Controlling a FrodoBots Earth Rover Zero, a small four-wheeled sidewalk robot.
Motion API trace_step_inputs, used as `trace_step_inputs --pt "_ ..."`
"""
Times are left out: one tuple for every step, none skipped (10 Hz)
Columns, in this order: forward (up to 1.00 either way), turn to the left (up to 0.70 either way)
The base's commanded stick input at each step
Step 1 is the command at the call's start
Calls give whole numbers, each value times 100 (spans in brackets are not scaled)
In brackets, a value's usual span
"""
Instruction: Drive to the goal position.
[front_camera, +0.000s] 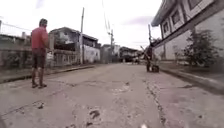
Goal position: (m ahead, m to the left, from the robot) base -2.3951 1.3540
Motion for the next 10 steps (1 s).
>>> trace_step_inputs --pt "100 -32" --pt "100 -17" --pt "100 -2" --pt "100 0" --pt "100 0" --pt "100 0" --pt "100 0" --pt "100 0" --pt "100 0" --pt "100 0"
